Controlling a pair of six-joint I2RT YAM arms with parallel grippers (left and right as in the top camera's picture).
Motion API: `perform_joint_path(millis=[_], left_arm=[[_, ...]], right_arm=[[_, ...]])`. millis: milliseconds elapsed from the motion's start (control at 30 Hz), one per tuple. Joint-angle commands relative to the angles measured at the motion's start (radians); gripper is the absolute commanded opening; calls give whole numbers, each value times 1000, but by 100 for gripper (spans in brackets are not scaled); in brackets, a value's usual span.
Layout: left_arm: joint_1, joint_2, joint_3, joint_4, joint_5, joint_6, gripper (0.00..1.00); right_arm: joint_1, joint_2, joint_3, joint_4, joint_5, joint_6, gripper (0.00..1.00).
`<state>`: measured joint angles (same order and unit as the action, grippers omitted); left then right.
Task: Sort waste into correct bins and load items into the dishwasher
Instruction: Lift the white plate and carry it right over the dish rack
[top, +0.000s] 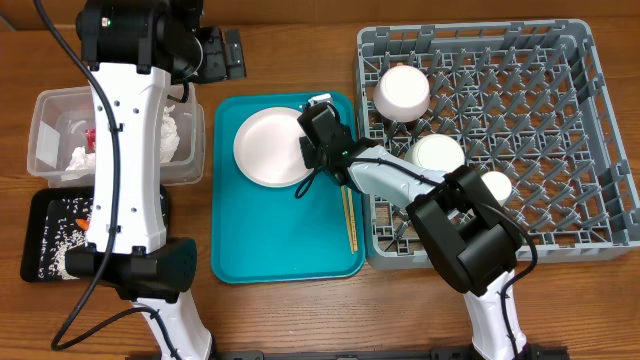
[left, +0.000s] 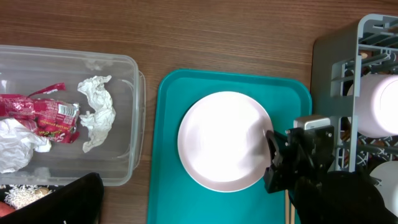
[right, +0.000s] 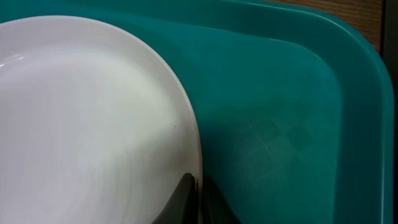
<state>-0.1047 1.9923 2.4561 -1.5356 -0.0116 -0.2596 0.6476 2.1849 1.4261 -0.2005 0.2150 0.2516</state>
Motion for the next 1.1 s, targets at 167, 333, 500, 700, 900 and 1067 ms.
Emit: perform_joint_path(millis=[167, 333, 500, 700, 900, 1067], left_arm=[[-7, -23, 19, -1, 11, -10, 100], [-7, -23, 19, -1, 11, -10, 100], [-7, -23, 19, -1, 11, -10, 100], [-7, -23, 19, -1, 11, -10, 100], [-7, -23, 19, -1, 11, -10, 100], [-7, -23, 19, -1, 11, -10, 100]], right_arm=[[-2, -8, -5, -12, 1, -16, 4], [-2, -8, -5, -11, 1, -16, 4], [-2, -21, 8, 21, 1, -15, 4], [-2, -109, 29, -5, -8, -17, 4], [-5, -243, 29, -50, -7, -24, 4], [-18, -375, 29, -130, -5, -91, 4]])
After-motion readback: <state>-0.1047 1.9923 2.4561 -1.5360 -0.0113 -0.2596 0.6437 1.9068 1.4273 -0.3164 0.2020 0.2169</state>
